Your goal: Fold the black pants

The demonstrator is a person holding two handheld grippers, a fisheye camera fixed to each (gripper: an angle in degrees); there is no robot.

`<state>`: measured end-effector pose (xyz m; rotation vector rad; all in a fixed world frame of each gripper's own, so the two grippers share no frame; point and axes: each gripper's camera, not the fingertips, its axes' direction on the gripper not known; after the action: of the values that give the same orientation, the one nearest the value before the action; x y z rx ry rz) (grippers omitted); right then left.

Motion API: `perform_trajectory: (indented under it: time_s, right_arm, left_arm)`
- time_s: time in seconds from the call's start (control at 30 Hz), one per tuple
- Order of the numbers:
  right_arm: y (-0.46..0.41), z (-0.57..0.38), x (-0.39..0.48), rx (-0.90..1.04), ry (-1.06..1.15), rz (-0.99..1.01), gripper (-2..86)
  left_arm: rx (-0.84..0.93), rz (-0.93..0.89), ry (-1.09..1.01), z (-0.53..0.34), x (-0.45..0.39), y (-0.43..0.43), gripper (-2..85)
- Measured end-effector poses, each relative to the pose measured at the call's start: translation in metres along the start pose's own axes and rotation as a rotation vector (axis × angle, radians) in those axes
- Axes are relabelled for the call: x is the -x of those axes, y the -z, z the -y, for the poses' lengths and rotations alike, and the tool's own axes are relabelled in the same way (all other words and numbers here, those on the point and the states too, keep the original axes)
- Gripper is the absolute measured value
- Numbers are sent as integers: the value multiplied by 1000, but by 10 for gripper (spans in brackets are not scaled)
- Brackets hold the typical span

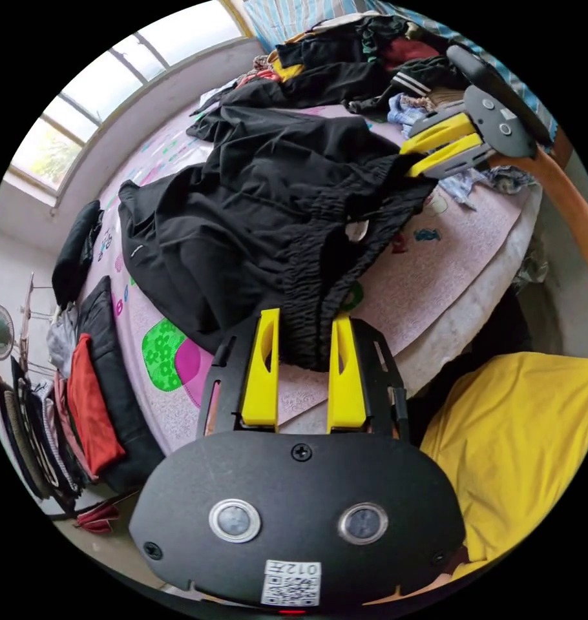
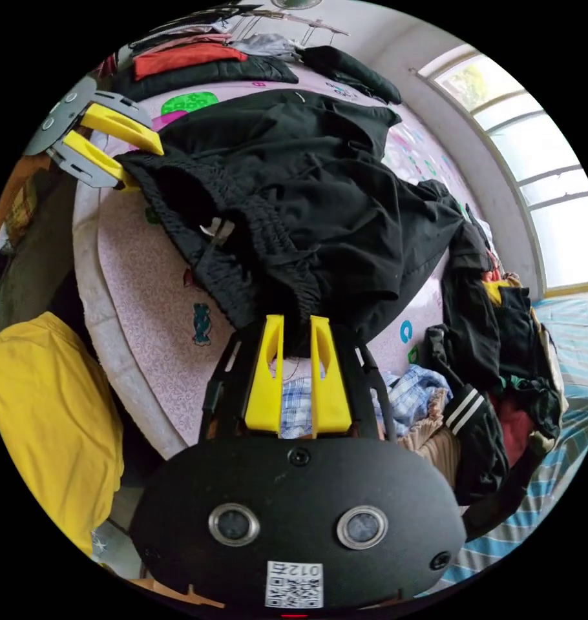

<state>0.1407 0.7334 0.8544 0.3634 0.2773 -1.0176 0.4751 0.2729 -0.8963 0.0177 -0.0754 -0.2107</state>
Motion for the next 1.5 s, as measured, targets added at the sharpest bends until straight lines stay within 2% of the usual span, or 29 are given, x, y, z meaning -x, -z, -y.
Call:
perform_trajectory:
  time_s: [0.17, 0.27, 0.3, 0.33, 0.4, 0.5, 0.73, 0.9, 1.03, 1.1, 1.17, 1.23, 1.3, 1.37, 1.43, 1.5]
  right_arm:
    - [-5, -49, 15, -111, -56, 85, 62]
    - [-9, -70, 22, -191, -116, 53, 69]
    - [-9, -73, 23, -200, -126, 49, 70]
    - [-8, -76, 25, -215, -138, 41, 73]
    - [-4, -79, 30, -244, -146, 18, 76]
    - [7, -80, 46, -307, -116, -68, 76]
    - [-12, -79, 79, -207, -16, -170, 73]
    - [-21, -86, 89, -168, -19, -297, 41]
    - [-12, -98, 88, -200, -45, -301, 26]
    - [5, -110, 76, -263, -99, -252, 23]
    - [43, -135, 62, -415, -205, -179, 22]
    - [71, -162, 64, -538, -244, -191, 22]
    - [79, -188, 77, -600, -270, -246, 22]
    - [50, -204, 95, -495, -241, -170, 24]
    - [19, -205, 111, -355, -203, -142, 27]
    - [10, -209, 129, -343, -194, -190, 30]
  left_arm:
    - [-69, -83, 75, -38, -13, 12, 89]
    - [-192, -238, 175, -66, -6, 31, 86]
    - [-282, -288, 222, -75, -1, 45, 84]
    - [-380, -314, 253, -83, 0, 62, 81]
    - [-449, -293, 256, -82, -7, 83, 79]
    - [-356, -126, 181, -53, -42, 91, 81]
    - [-86, 117, -45, 0, -145, 46, 86]
    - [-10, 376, -69, -1, -181, 29, 66]
    - [-80, 344, -3, -13, -175, 54, 23]
    - [-128, 314, 49, -21, -161, 79, 14]
    - [-225, 256, 94, -33, -151, 113, 9]
    - [-388, 322, 41, -57, -171, 160, 5]
    - [-476, 404, -68, -77, -201, 169, 3]
    - [-419, 364, -121, -83, -218, 149, 2]
    - [-255, 230, -152, -78, -226, 108, 2]
    - [-243, 177, -133, -80, -231, 95, 2]
